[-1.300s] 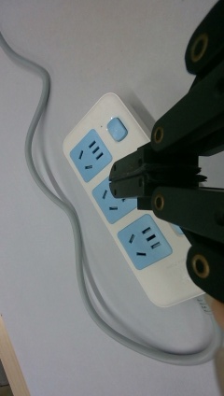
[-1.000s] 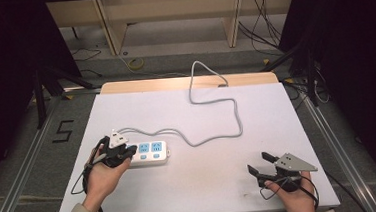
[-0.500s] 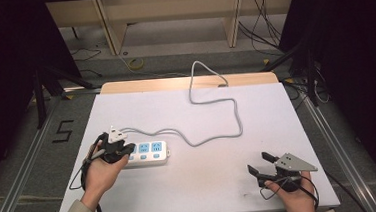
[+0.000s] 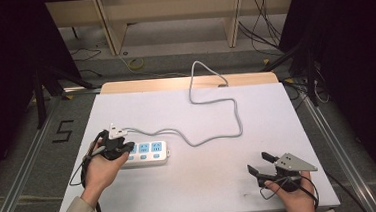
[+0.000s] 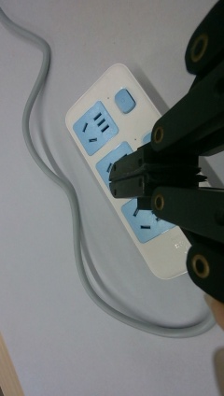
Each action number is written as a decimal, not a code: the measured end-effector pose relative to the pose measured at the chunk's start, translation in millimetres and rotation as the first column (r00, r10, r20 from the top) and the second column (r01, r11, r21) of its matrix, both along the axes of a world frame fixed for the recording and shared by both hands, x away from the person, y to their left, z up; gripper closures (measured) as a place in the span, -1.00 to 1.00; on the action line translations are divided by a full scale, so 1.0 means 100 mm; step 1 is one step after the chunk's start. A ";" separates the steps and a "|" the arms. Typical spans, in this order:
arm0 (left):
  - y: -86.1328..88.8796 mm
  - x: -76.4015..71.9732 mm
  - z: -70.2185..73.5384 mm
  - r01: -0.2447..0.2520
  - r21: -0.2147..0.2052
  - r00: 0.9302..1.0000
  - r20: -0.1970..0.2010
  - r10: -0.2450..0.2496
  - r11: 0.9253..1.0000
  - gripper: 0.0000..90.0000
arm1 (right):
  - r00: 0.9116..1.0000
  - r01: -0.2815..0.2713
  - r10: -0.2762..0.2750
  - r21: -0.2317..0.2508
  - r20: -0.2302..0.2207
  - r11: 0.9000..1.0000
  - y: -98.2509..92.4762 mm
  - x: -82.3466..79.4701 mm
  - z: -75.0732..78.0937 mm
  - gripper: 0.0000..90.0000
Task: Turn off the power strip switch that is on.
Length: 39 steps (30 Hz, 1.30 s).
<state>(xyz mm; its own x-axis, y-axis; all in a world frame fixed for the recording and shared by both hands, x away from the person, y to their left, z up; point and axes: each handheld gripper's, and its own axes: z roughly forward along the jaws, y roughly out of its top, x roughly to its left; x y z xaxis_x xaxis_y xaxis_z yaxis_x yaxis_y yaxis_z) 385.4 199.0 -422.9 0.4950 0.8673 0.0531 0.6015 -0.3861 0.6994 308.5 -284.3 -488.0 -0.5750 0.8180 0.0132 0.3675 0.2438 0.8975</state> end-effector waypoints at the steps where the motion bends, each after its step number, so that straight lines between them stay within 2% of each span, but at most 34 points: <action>1: 0.00 0.00 0.00 -0.001 0.000 1.000 -0.001 0.001 1.000 0.99 | 1.000 -0.001 0.001 0.000 0.000 1.000 0.00 0.00 0.00 -0.33; 18: 0.08 0.04 0.03 -0.019 -0.005 1.000 -0.022 0.019 1.000 0.99 | 1.000 -0.001 0.001 -0.002 0.000 1.000 0.00 0.00 0.00 -0.33; 39: 0.07 0.09 0.08 -0.015 0.020 0.998 -0.064 0.016 1.000 0.98 | 1.000 -0.003 0.003 -0.005 -0.001 1.000 0.01 0.00 0.00 -0.33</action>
